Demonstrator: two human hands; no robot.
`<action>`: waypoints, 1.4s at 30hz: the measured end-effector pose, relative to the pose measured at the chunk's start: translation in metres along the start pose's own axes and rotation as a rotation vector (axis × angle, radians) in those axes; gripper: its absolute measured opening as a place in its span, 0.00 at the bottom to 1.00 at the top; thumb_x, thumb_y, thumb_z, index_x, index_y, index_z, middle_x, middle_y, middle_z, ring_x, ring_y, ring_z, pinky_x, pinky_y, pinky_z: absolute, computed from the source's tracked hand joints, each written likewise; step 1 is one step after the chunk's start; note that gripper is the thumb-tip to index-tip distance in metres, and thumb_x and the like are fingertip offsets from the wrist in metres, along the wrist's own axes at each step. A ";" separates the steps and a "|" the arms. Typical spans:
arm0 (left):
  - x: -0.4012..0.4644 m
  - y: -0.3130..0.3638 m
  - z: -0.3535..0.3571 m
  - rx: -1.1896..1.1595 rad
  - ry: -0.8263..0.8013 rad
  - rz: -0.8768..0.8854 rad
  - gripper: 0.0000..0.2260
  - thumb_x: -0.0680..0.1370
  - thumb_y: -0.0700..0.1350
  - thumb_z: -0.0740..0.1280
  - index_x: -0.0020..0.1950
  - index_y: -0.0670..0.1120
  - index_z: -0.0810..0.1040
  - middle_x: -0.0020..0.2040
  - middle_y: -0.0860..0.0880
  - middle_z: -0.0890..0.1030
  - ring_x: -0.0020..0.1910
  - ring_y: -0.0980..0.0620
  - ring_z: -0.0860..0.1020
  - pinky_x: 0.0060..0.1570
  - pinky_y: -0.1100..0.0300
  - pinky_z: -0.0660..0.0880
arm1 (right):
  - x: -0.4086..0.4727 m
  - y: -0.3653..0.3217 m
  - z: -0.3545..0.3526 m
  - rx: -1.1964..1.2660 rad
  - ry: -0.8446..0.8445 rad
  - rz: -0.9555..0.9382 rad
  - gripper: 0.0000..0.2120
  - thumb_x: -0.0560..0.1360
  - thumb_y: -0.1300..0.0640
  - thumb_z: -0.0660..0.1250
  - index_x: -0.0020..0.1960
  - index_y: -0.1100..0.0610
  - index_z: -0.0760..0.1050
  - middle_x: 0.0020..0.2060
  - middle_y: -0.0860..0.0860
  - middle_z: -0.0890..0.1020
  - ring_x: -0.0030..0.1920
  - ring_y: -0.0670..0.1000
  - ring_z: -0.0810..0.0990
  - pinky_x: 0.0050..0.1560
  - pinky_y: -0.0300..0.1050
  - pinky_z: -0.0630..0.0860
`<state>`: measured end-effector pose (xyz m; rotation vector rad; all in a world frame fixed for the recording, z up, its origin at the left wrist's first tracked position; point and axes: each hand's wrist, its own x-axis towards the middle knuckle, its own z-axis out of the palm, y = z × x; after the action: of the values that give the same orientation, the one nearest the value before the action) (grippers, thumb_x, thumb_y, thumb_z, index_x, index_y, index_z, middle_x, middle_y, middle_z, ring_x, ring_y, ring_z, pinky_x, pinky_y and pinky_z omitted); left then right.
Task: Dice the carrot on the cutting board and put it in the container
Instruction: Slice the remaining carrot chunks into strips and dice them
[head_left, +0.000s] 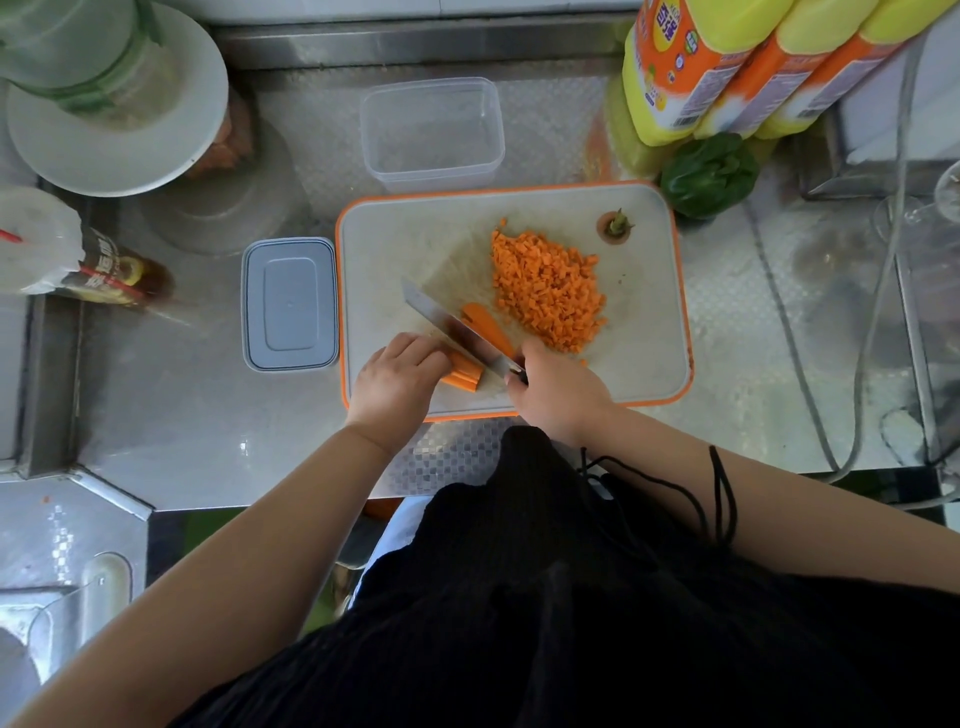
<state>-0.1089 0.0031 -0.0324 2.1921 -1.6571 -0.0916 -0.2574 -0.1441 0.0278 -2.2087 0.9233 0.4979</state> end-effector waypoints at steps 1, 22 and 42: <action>0.000 0.001 0.000 -0.005 0.005 -0.003 0.11 0.68 0.32 0.76 0.45 0.45 0.82 0.48 0.48 0.82 0.48 0.46 0.76 0.39 0.55 0.77 | 0.000 0.001 0.000 0.001 0.012 0.008 0.07 0.80 0.51 0.58 0.52 0.55 0.65 0.37 0.50 0.75 0.37 0.54 0.75 0.34 0.47 0.68; -0.020 0.010 0.015 -0.012 0.131 -0.089 0.03 0.76 0.42 0.69 0.46 0.43 0.82 0.48 0.45 0.80 0.49 0.44 0.73 0.39 0.50 0.77 | -0.001 -0.006 0.002 -0.129 -0.120 -0.027 0.08 0.81 0.51 0.56 0.48 0.55 0.63 0.33 0.50 0.72 0.32 0.51 0.72 0.31 0.45 0.66; -0.025 0.016 0.036 -0.123 0.302 -0.172 0.03 0.75 0.35 0.70 0.48 0.40 0.80 0.49 0.42 0.80 0.47 0.41 0.75 0.51 0.51 0.73 | 0.002 -0.012 0.005 -0.155 -0.166 0.007 0.09 0.81 0.50 0.55 0.48 0.56 0.64 0.32 0.49 0.70 0.36 0.55 0.74 0.35 0.46 0.68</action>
<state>-0.1412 0.0134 -0.0651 2.1291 -1.2662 0.0848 -0.2477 -0.1351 0.0292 -2.2615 0.8288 0.7672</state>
